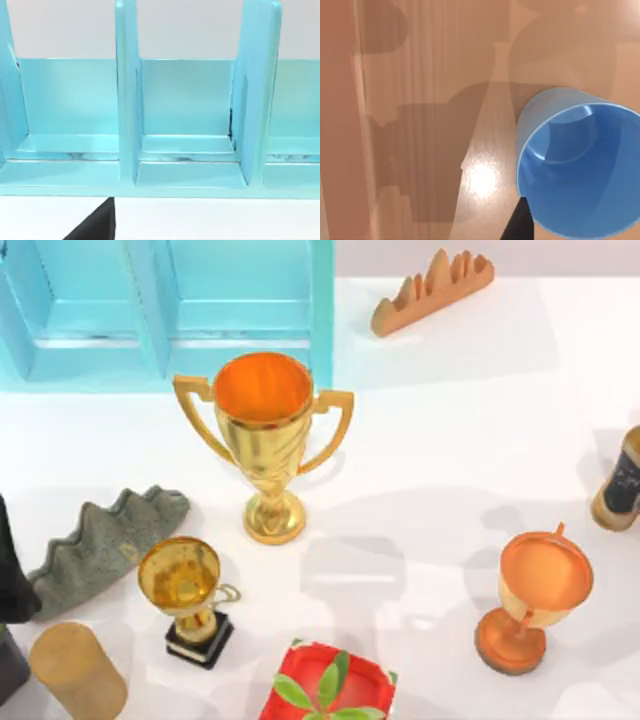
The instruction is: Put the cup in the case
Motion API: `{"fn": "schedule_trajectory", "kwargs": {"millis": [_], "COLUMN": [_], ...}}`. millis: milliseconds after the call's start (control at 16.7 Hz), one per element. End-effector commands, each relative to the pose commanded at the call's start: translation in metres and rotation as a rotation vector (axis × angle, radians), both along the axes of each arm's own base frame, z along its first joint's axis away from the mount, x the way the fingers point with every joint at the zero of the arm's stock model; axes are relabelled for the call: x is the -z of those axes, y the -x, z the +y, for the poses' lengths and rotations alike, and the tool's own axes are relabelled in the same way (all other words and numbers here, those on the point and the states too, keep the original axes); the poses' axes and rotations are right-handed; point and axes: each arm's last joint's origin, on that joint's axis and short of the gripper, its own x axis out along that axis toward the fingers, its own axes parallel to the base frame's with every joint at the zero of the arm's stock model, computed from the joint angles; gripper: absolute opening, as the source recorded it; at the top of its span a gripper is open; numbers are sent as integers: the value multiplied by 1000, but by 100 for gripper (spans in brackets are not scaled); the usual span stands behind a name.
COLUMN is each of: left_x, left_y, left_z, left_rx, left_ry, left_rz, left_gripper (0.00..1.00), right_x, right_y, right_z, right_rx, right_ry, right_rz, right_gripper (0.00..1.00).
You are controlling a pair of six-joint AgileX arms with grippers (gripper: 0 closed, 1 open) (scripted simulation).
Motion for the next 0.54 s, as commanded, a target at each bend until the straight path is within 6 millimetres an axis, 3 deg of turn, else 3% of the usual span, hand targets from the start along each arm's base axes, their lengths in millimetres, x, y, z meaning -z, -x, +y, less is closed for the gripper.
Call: {"fn": "schedule_trajectory", "kwargs": {"millis": [180,540], "left_x": [0,0], "left_y": [0,0], "left_z": [0,0], "left_rx": [0,0], "left_ry": [0,0], "left_rz": [0,0], "left_gripper": [100,100], "right_x": [0,0], "right_y": [0,0], "right_z": [0,0], "right_rx": [0,0], "right_ry": [0,0], "right_rz": [0,0], "right_gripper": [98,100]}}
